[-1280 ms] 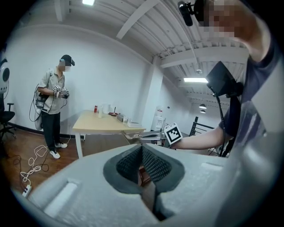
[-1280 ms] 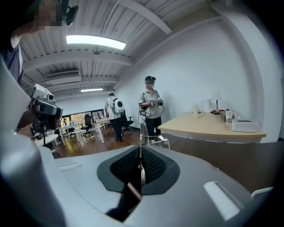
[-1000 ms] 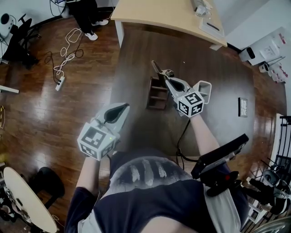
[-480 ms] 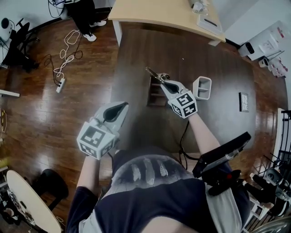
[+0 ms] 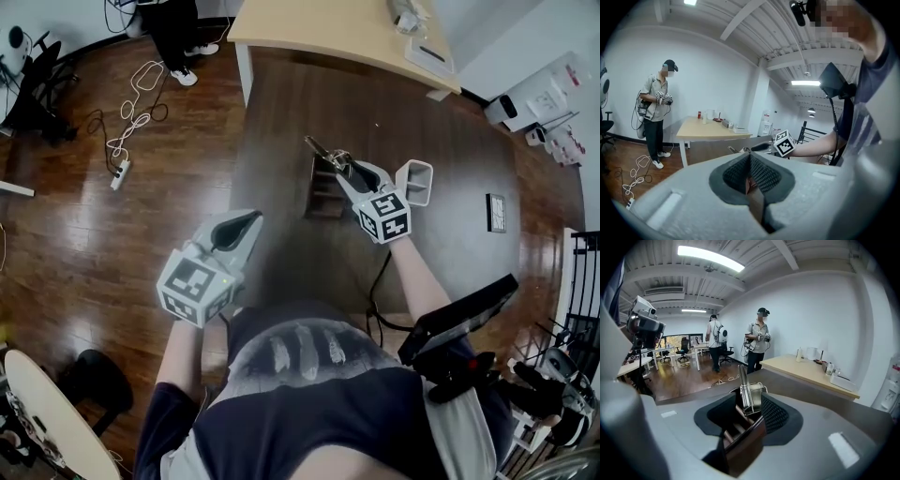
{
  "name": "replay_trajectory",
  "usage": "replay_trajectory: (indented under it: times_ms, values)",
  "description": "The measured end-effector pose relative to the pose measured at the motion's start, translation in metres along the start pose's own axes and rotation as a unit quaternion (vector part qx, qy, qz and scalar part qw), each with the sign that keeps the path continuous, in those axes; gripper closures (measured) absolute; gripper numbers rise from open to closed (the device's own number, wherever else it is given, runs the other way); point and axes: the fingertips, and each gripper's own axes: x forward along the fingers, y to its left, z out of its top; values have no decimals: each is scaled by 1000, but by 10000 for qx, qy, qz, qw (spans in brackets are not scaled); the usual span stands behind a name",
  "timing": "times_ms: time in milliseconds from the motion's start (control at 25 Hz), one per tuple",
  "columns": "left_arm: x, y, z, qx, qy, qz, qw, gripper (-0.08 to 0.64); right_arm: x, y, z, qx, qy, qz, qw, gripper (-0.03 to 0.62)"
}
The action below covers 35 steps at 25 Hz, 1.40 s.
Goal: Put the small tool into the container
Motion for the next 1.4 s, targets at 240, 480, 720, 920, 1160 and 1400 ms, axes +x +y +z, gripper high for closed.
replay_trajectory:
  times_ms: [240,480,720,920,1160,1400]
  values:
    - [-6,1,-1,17,-77,-322,9994,560,-35,18,26,492,-266,-237,9982,373]
    - [4,-1,3,9,-218,-823,9964,558,-65,67,89,554,-784,-31,9954,591]
    - [17,-13,-6,-71,-221,-1682,9855,559,-96,106,117,1683,-1242,522,9765,591]
    - [34,-33,-13,-32,-77,-2374,9714,560,-128,102,108,2059,-1311,-95,9697,591]
    - [50,-84,-5,139,-81,-3159,9487,559,-189,95,82,2473,-1437,-853,9544,591]
    - [61,-143,-1,500,0,-3648,9298,560,-244,109,77,3238,-2293,-507,9165,591]
